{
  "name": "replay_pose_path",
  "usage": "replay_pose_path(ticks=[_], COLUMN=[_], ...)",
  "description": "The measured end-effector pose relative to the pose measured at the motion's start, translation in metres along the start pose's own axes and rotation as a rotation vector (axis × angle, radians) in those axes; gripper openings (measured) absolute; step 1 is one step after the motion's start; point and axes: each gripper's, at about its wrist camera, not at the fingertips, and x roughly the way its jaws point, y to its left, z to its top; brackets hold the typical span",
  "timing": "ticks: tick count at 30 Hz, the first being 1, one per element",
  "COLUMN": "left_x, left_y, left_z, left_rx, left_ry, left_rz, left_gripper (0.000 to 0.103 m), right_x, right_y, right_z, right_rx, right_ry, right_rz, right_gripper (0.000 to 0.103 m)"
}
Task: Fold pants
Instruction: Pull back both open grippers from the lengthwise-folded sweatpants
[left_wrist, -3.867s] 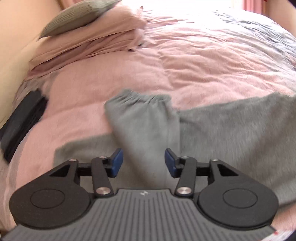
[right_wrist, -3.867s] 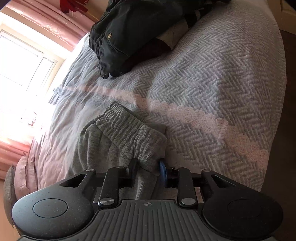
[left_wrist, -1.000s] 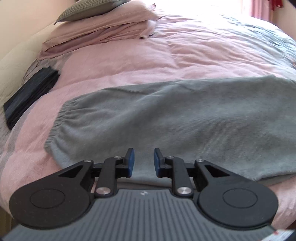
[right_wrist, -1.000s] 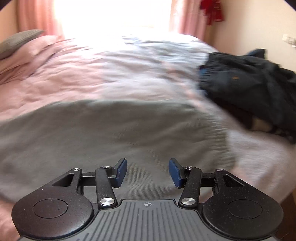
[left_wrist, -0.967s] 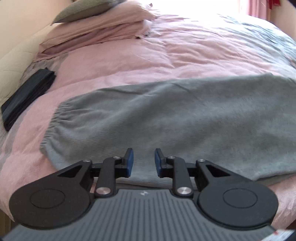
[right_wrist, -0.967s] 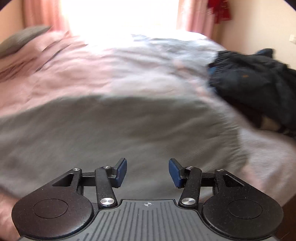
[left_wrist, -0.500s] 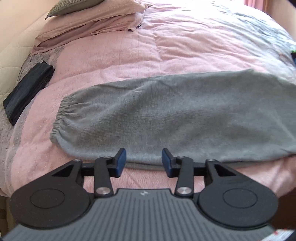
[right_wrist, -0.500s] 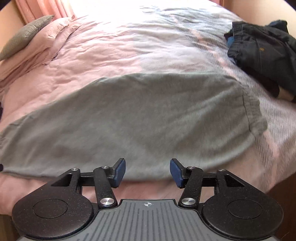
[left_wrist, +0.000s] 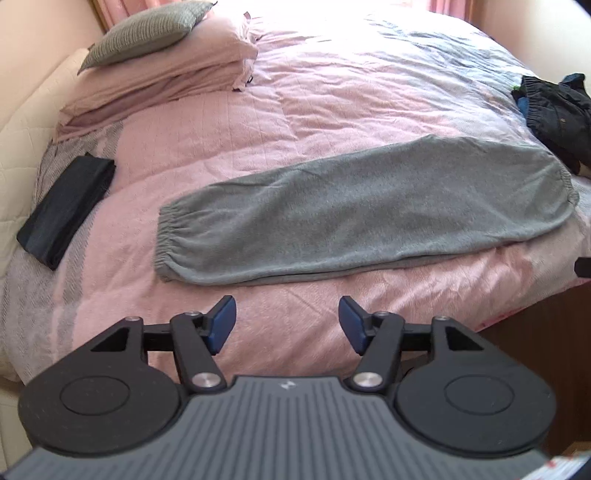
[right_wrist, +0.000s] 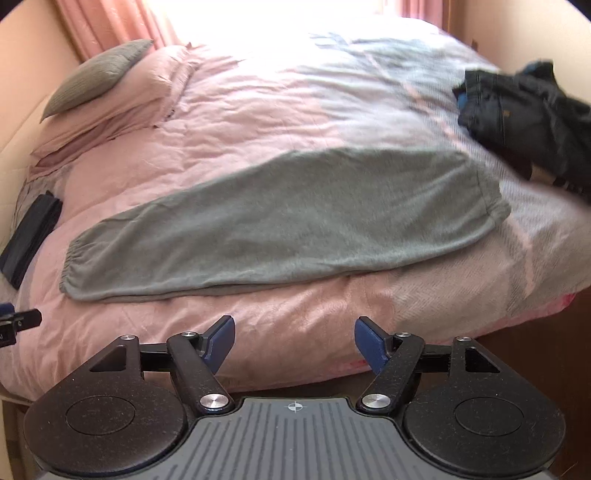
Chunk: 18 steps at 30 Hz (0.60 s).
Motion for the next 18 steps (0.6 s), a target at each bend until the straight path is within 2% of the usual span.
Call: replay_pose_path(ticks=[3,6,18], left_x=[-0.018,-0.03,-0.057], left_y=[0.012,0.023,0.032], left_z=[-0.01,-0.02,-0.051], left_rx=[0.025,0.03,0.023], left_ry=[-0.021,-0.037,-0.052], left_rz=[0.0,-0.001,-0.032], left_gripper=[0.062,0.062,0.063], right_x=[-0.017,-0.025,-0.046], right_y=[0.018,0.028,0.04], right_z=[-0.014,-0.028,-0.057], right_rx=[-0.034,-0.014,0.006], right_ry=[-0.036,-0.044,-0.051], right_rz=[-0.028,-0.037,-0.059], right_gripper=[0.069,0.069,0.069])
